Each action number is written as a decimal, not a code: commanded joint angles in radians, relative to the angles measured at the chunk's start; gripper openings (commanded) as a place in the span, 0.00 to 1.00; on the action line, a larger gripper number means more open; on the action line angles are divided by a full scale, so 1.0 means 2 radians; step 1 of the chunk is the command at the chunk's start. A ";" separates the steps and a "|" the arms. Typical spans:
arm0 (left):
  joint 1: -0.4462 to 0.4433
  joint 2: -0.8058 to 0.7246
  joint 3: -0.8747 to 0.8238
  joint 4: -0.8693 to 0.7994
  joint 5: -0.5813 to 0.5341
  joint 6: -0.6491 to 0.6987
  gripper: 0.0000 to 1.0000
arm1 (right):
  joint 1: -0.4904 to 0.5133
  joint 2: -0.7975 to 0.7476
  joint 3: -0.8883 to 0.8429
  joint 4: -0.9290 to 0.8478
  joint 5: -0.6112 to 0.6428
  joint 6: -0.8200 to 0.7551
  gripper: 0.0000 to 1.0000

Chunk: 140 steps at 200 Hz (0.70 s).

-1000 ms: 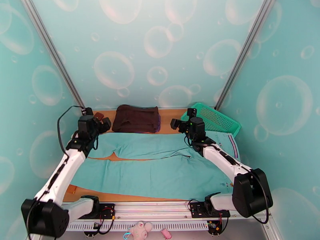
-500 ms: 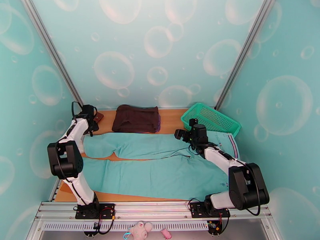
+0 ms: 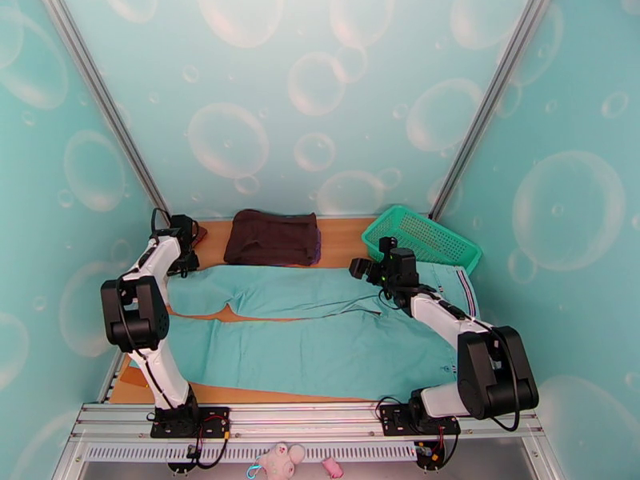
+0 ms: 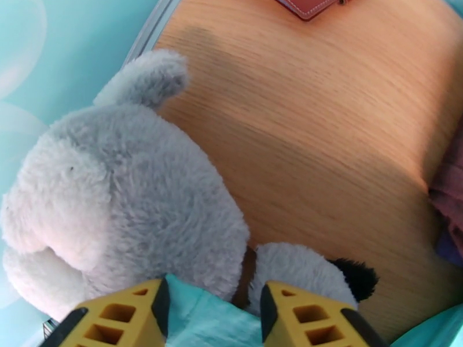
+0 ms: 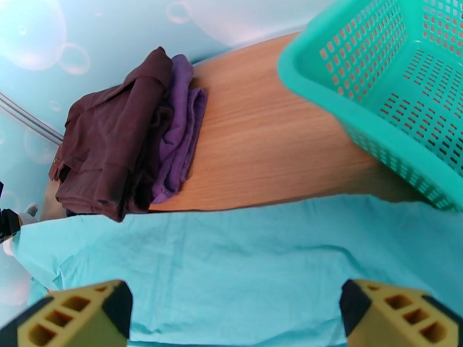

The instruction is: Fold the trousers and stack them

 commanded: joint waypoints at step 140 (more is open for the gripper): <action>-0.008 -0.169 -0.090 0.066 0.058 0.024 0.35 | -0.036 -0.032 -0.021 0.012 -0.011 0.006 0.99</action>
